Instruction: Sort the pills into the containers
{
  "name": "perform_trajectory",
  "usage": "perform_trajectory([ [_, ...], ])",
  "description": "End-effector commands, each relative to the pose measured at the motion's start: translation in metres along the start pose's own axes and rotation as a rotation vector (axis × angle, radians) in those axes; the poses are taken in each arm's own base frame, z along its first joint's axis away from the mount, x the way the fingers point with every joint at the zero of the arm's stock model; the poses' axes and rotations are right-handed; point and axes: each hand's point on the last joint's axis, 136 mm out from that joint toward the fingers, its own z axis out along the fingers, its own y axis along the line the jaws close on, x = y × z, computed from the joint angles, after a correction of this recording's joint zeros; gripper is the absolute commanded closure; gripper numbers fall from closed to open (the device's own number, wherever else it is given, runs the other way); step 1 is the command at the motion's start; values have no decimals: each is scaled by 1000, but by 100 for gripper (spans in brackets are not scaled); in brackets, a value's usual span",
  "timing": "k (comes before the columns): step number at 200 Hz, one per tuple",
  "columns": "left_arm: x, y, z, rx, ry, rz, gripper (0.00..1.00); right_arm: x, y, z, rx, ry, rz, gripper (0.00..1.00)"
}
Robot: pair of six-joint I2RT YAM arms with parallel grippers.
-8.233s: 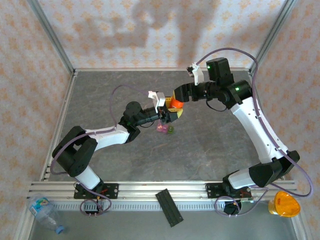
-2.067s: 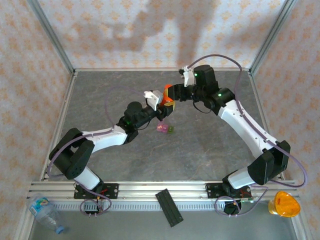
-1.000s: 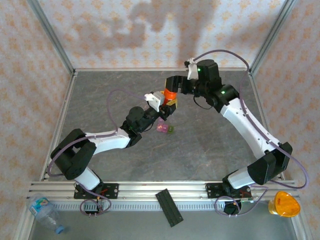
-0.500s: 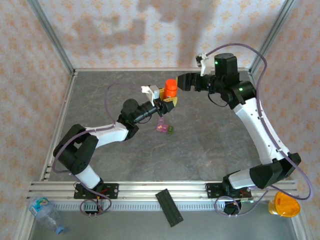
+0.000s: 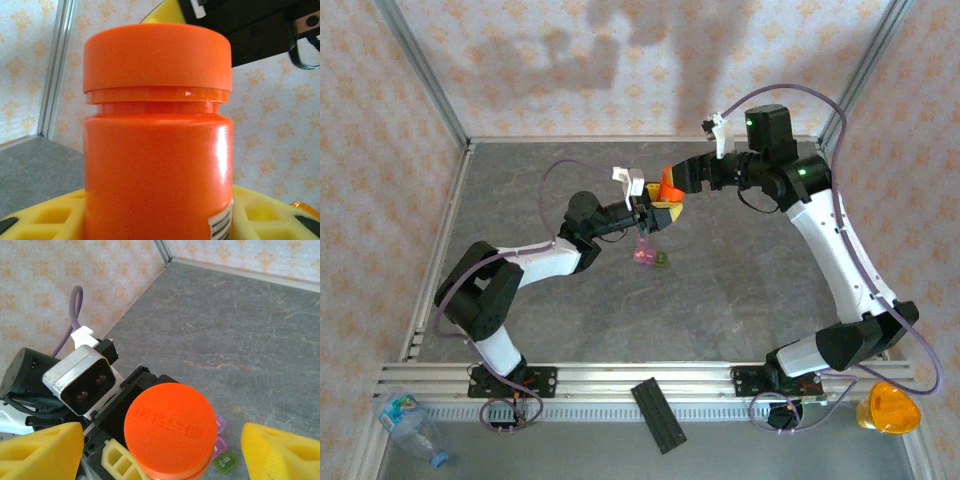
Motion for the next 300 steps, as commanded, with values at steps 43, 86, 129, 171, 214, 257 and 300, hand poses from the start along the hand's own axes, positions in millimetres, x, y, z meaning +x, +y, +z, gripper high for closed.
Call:
perform_trajectory([
  [43,-25,-15,4,74,-57,50,100,1,4,5,-36,25,-10,24],
  [86,-27,-15,4,73,-60,51,100,3,2,9,-43,34,1,31],
  [129,-28,-15,4,76,-61,53,100,6,0,11,-44,44,8,42],
  [171,-31,-15,4,65,-72,67,100,10,-1,13,-46,54,21,63],
  [214,-46,-3,-1,-56,-128,145,100,21,-17,22,9,30,91,65],
  [257,-47,2,-5,-222,-110,293,100,36,-34,44,107,9,187,68],
  [300,-44,-3,-4,-334,-98,429,100,44,-42,70,164,-25,297,69],
])
